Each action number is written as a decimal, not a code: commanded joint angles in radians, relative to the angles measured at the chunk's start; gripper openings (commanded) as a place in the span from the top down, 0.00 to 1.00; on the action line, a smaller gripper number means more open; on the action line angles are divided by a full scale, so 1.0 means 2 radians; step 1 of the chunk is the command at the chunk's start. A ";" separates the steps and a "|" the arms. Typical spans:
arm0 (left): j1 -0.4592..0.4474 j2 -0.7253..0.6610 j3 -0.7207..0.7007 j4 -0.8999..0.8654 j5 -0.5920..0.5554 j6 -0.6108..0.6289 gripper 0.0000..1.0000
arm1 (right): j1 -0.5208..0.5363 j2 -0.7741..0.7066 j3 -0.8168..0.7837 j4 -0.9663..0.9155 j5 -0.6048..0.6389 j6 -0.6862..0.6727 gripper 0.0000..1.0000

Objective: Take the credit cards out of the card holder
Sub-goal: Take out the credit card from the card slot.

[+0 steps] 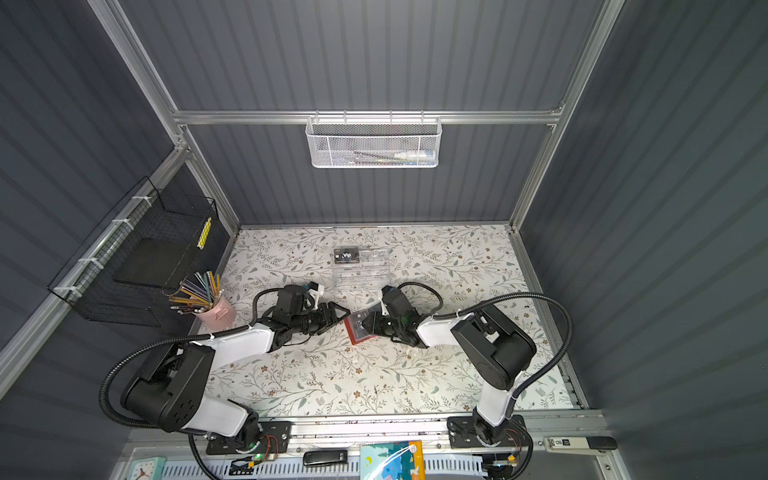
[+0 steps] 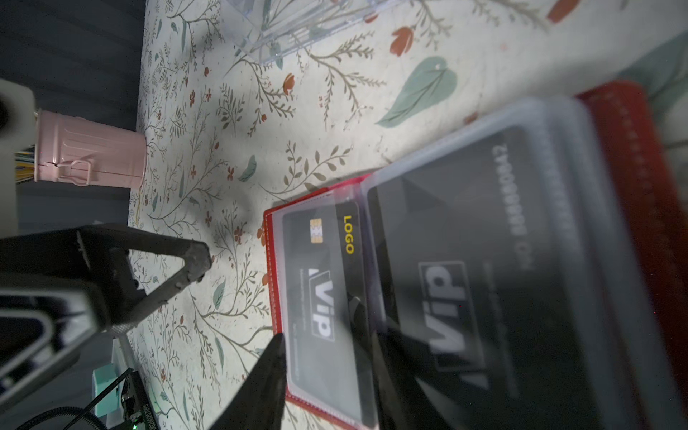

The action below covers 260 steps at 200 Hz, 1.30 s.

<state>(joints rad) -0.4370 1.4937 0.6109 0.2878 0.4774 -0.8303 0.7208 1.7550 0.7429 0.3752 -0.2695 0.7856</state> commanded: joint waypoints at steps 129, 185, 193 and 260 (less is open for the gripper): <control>-0.019 0.108 0.016 0.130 0.019 -0.092 0.00 | 0.005 0.012 -0.053 0.063 -0.002 0.027 0.59; -0.019 0.136 -0.004 0.166 0.022 -0.103 0.00 | 0.002 0.024 -0.079 0.135 -0.028 0.047 0.59; -0.019 0.134 -0.008 0.166 0.022 -0.100 0.00 | 0.001 0.026 -0.082 0.148 -0.028 0.050 0.59; -0.019 0.144 -0.035 0.184 0.023 -0.100 0.00 | -0.010 0.051 -0.108 0.262 -0.061 0.082 0.66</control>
<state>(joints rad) -0.4717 1.7397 0.5865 0.7151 0.5163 -1.0256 0.7074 1.8179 0.5549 0.8097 -0.3500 0.9092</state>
